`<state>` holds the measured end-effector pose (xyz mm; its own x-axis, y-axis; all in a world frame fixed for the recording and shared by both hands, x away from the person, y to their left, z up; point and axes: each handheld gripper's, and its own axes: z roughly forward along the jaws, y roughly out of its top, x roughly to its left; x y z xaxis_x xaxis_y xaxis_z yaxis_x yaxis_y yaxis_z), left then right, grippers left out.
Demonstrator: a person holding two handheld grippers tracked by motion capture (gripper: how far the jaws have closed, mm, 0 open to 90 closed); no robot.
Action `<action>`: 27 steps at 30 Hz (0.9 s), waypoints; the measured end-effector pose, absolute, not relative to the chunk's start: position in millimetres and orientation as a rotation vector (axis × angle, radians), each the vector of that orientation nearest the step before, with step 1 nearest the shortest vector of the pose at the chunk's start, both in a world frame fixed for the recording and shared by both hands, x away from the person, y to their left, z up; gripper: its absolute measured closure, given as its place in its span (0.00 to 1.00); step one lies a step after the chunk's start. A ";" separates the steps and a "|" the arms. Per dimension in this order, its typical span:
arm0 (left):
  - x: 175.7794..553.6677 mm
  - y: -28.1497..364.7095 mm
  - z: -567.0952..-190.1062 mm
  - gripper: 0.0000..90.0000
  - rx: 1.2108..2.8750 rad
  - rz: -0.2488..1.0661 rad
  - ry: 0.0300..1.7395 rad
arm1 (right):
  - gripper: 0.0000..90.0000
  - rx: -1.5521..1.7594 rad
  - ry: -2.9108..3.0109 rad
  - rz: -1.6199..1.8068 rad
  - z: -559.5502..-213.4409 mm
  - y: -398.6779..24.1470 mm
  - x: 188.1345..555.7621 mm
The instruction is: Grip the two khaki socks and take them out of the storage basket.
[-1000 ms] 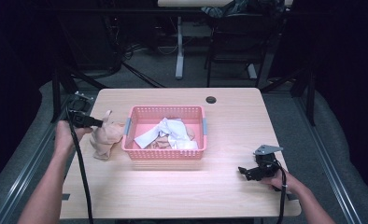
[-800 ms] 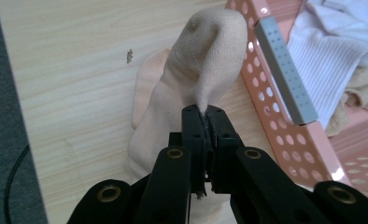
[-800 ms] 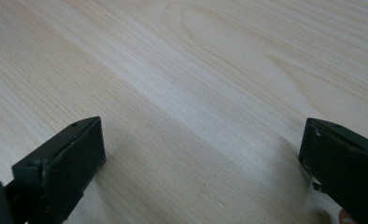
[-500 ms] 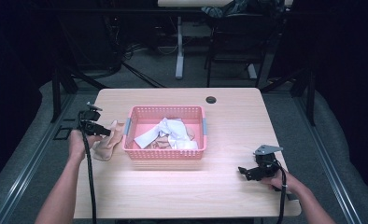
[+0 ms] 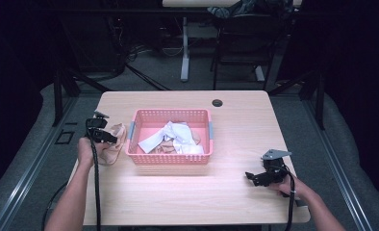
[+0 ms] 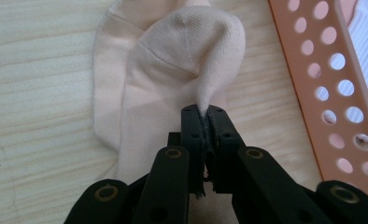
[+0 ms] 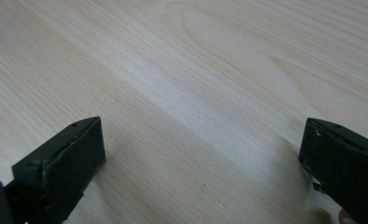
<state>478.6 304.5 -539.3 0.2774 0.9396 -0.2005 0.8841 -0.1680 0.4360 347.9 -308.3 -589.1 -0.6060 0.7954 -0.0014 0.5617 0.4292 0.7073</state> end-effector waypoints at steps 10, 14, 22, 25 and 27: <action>458.7 317.5 -517.8 0.43 2.017 0.229 1.620 | 0.00 1.164 2.352 0.973 -589.0 -308.3 347.9; 444.3 319.0 -505.6 0.30 1.999 0.276 1.599 | 0.00 1.164 2.352 0.973 -589.0 -308.3 347.9; 413.9 319.0 -495.4 0.16 1.992 0.329 1.548 | 0.00 1.164 2.352 0.973 -589.0 -308.3 347.9; 404.7 320.3 -494.5 0.14 1.992 0.341 1.540 | 0.00 1.164 2.352 0.973 -589.0 -308.3 347.9; 398.3 321.4 -495.0 0.13 1.988 0.349 1.534 | 0.00 1.164 2.352 0.973 -589.0 -308.3 347.9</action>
<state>398.3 321.4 -495.0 0.2985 0.9428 -0.1483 0.7861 -0.1547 0.5984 347.9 -308.3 -589.0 -0.6059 0.7955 -0.0018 0.5620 0.4296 0.7068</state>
